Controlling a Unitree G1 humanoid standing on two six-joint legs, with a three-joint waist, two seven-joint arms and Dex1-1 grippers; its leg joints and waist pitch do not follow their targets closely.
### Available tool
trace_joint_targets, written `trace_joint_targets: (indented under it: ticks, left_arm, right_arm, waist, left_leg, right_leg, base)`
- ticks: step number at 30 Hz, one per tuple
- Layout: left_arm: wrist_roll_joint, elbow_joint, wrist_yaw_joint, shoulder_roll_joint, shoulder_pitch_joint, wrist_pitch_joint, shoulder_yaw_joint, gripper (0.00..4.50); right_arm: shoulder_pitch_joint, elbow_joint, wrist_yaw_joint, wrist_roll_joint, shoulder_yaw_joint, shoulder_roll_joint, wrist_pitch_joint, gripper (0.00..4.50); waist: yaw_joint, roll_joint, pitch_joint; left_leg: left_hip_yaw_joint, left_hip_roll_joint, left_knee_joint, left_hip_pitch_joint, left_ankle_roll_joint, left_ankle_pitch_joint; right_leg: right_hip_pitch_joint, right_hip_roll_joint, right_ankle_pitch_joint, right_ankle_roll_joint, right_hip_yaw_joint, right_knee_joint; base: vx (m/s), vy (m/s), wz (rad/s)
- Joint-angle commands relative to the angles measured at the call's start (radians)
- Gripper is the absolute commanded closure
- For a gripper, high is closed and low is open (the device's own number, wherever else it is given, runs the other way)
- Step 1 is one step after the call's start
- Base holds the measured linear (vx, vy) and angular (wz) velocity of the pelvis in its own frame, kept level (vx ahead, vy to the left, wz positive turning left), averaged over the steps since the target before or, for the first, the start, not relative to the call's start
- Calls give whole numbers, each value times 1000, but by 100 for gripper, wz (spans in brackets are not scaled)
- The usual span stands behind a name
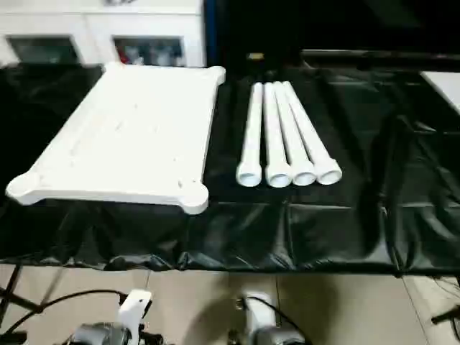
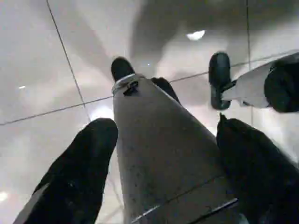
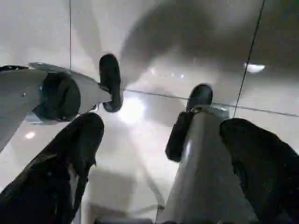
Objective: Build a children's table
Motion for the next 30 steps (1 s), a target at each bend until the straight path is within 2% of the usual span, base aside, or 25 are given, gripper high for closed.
trace_joint_targets:
  ticks: [1,2,3,4,7,9,12,13,14,15,17,18,20,21,22,23,24,25,27,29,30]
  left_arm:
    - [17,25,7,0,11,2,6,69]
    - [18,25,7,-1,13,2,8,69]
    - [21,23,4,-2,16,2,4,69]
    - [24,21,2,-3,20,0,0,69]
    - [27,22,-3,-6,24,-8,-1,69]
    - [35,31,1,-7,22,-20,-1,69]
    - [39,38,-1,-10,20,-25,3,69]
    - [40,39,1,-12,20,-29,5,69]
    - [40,40,7,-12,19,-34,7,69]
    - [39,42,15,-12,16,-40,10,69]
    - [40,43,18,-12,14,-42,11,69]
    - [43,46,18,-13,13,-47,14,69]
    - [45,46,18,-13,13,-48,14,69]
    - [46,47,19,-13,12,-49,14,69]
    - [49,49,18,-14,13,-51,16,69]
    - [52,50,16,-14,13,-52,15,69]
    - [54,52,14,-15,14,-53,15,69]
    - [56,52,13,-15,15,-53,13,69]
    - [59,55,9,-16,17,-56,11,69]
    - [61,56,6,-17,18,-56,9,69]
    - [60,57,6,-17,19,-57,13,69]
  right_arm:
    - [1,3,-11,-36,7,20,-21,0]
    - [3,3,-24,-44,7,22,-24,0]
    - [6,1,-29,-40,0,23,-33,0]
    - [9,0,-37,-37,-6,24,-41,0]
    - [11,-3,-29,-37,-8,22,-60,0]
    - [10,-1,-2,-43,-11,22,-61,0]
    - [10,1,0,-55,-20,24,-65,0]
    - [9,1,0,-57,-23,23,-66,0]
    - [8,0,2,-57,-23,21,-65,0]
    - [6,0,3,-60,-21,18,-64,0]
    - [18,-3,8,-61,-19,13,-70,0]
    - [56,-9,26,-65,-20,3,-90,0]
    - [61,-10,28,-69,-19,2,-92,0]
    - [63,-10,29,-71,-19,1,-93,0]
    - [66,-10,32,-78,-21,-1,-95,0]
    - [67,-10,32,-82,-21,-1,-95,0]
    - [67,-9,33,-85,-21,-1,-96,0]
    - [68,-9,33,-86,-22,-2,-96,0]
    - [69,-9,35,-89,-22,-2,-97,0]
    - [71,-10,36,-90,-22,-2,-99,0]
    - [75,-10,36,-94,-21,-1,-101,0]
  waist:
    - [1,0,-47]
    - [0,3,-42]
    - [1,5,-39]
    - [2,4,-32]
    - [1,5,-27]
    - [2,5,-27]
    - [1,4,-29]
    - [2,1,-37]
    - [4,-1,-41]
    - [5,-5,-44]
    - [6,-5,-43]
    - [9,-5,-40]
    - [9,-1,-35]
    - [7,1,-30]
    - [4,1,-25]
    - [2,2,-22]
    - [-2,0,-22]
    - [-3,1,-24]
    - [-4,-1,-24]
    - [-1,-4,-33]
    - [0,-8,-42]
  left_leg:
    - [-29,68,-56,20,130,39]
    - [-30,75,-67,24,112,-47]
    - [-29,77,-72,27,102,-88]
    - [-28,81,-81,29,76,-155]
    - [-25,82,-90,33,26,-212]
    - [-22,81,-91,32,19,-211]
    - [-22,79,-89,27,25,-178]
    - [-21,75,-74,21,63,-50]
    - [-20,72,-67,19,86,6]
    - [-14,63,-56,18,126,48]
    - [-14,62,-55,15,153,34]
    - [-15,65,-58,14,164,-17]
    - [-16,72,-70,21,142,-123]
    - [-19,78,-85,30,96,-239]
    - [-23,82,-97,29,55,-282]
    - [-24,82,-101,29,39,-300]
    - [-26,81,-104,25,17,-303]
    - [-27,79,-104,21,12,-276]
    - [-23,78,-99,25,19,-252]
    - [-20,73,-81,14,68,-84]
    - [-15,61,-55,6,141,110]
  right_leg:
    - [32,-106,565,-235,28,-42]
    - [30,-110,437,-251,32,-53]
    - [28,-110,370,-259,34,-59]
    - [27,-113,249,-269,41,-69]
    - [24,-111,91,-273,48,-81]
    - [22,-112,72,-267,49,-84]
    - [24,-112,109,-258,49,-80]
    - [19,-111,275,-270,46,-65]
    - [17,-109,361,-278,43,-58]
    - [11,-106,462,-288,38,-53]
    - [10,-112,477,-294,36,-55]
    - [8,-114,412,-294,34,-62]
    - [8,-115,268,-289,35,-75]
    - [14,-113,85,-282,38,-87]
    - [14,-110,-11,-268,42,-94]
    - [13,-109,-45,-262,44,-97]
    - [17,-112,-66,-250,47,-98]
    - [18,-112,-41,-241,48,-96]
    - [15,-114,4,-245,51,-96]
    - [12,-111,224,-270,48,-76]
    - [3,-102,490,-300,37,-52]
  base:
    - [0,0,0]
    - [0,0,0]
    - [0,0,0]
    - [-53,6,0]
    - [-42,9,1]
    - [0,0,0]
    - [0,0,0]
    - [0,0,0]
    - [0,0,0]
    - [0,0,0]
    - [0,0,0]
    - [0,0,0]
    - [0,0,0]
    - [0,0,0]
    - [0,0,0]
    - [0,0,0]
    - [0,0,0]
    - [0,0,0]
    - [0,0,0]
    - [0,0,0]
    - [0,0,0]
